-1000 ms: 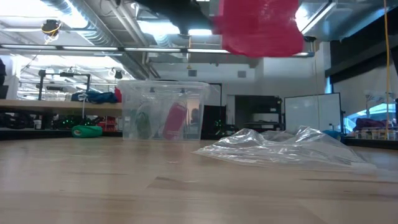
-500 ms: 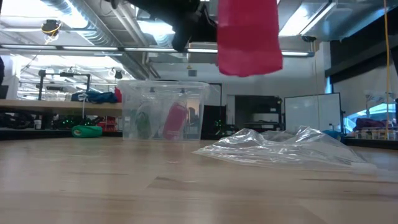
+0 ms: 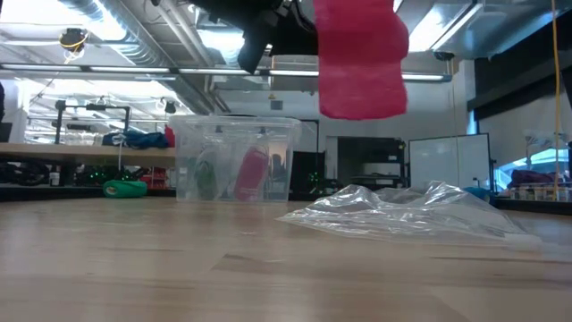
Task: Roll bandage
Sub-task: Roll the red bandage
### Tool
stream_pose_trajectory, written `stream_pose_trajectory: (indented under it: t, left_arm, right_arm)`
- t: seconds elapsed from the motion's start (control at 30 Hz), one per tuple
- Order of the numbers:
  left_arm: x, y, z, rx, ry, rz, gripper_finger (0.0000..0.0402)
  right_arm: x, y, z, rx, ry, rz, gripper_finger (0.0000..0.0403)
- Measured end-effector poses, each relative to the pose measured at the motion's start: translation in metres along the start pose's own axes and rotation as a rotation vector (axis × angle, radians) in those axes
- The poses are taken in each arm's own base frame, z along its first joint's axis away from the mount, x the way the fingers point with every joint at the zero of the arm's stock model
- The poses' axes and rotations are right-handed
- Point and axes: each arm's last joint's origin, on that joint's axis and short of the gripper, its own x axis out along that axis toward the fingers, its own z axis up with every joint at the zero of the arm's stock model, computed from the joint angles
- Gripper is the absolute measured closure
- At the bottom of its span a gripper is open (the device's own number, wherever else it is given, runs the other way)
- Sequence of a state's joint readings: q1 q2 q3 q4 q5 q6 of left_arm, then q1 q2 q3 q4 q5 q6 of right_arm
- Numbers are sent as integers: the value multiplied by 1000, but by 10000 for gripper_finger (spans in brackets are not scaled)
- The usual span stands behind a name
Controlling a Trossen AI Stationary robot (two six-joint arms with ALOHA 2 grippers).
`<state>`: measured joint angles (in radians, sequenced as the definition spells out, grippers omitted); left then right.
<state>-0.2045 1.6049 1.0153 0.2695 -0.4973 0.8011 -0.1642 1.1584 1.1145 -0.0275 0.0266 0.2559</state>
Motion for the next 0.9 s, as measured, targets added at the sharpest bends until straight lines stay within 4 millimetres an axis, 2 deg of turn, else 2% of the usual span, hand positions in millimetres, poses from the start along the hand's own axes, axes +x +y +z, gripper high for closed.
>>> stream_pose_trajectory:
  t: [0.2, 0.43, 0.57, 0.67, 0.9]
  left_arm:
    - [-2, -3, 2, 7, -8, -12, 389]
    - [-1, -8, -5, -113, 12, -59, 389]
    - [0, -15, -13, -297, -19, -121, 389]
    - [1, -21, -24, -435, -5, -147, 389]
    - [3, -30, -48, -715, 20, -195, 389]
  right_arm:
    - [23, -17, -21, 32, 122, -83, 385]
    - [39, -52, -47, 83, 324, -193, 288]
    - [46, -73, -67, 106, 476, -274, 228]
    - [53, -82, -83, 97, 573, -304, 192]
    - [66, -89, -111, 56, 732, -258, 156]
